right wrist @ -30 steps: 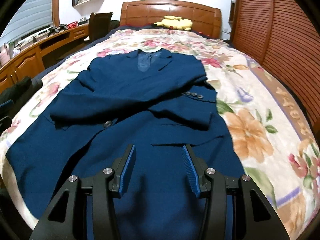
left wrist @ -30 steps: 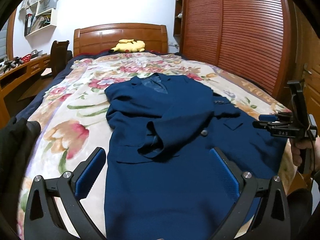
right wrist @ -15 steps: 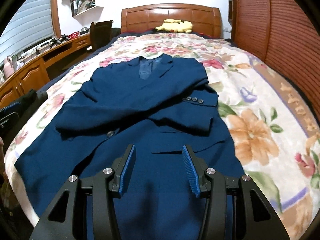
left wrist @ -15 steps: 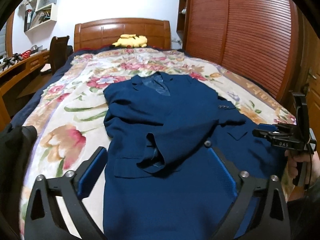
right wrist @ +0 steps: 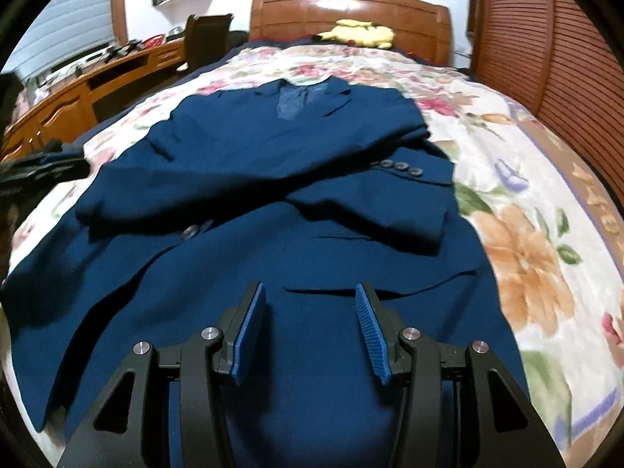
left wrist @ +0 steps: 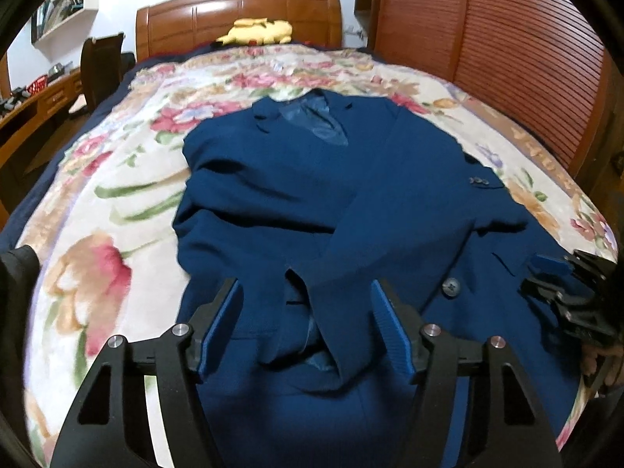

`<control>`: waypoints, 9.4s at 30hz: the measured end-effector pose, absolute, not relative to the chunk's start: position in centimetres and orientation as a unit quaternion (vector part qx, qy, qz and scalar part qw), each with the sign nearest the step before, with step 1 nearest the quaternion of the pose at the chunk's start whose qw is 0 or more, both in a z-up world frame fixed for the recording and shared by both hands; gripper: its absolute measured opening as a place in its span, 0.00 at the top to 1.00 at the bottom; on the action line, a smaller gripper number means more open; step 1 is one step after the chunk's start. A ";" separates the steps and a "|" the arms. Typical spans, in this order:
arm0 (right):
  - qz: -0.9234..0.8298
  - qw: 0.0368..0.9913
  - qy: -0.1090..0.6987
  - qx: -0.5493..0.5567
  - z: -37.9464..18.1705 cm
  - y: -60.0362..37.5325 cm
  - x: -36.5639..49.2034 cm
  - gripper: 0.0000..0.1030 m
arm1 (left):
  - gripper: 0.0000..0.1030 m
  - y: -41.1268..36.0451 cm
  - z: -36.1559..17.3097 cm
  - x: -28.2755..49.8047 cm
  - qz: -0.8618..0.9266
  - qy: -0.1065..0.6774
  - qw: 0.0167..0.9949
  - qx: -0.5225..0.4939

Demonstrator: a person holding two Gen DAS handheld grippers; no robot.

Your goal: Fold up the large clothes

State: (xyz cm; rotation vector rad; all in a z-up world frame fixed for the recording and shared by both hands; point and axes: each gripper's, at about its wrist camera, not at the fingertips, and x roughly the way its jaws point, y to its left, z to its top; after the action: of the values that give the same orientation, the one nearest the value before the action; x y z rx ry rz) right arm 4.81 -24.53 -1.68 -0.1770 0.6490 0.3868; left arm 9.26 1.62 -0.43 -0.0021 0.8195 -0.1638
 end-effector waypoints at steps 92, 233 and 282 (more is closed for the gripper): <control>0.157 0.936 0.311 -0.052 -3.0 -38.3 -4.6 0.33 | 0.42 7.8 -5.0 -9.3 0.013 0.385 0.923 0.003; 0.134 0.948 0.265 -0.112 2.8 -23.4 15.2 0.32 | 0.18 7.8 6.8 4.7 -0.022 0.262 0.965 0.011; 0.254 0.922 0.224 -0.189 4.7 -16.4 6.8 0.38 | 0.16 9.5 -4.0 -3.9 -0.017 0.299 0.954 -0.008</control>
State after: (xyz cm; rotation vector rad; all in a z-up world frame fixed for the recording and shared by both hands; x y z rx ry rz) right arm 6.83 -16.36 4.66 -0.3882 0.4594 0.5213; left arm -3.86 9.50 -4.03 -0.0154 0.6081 -0.0353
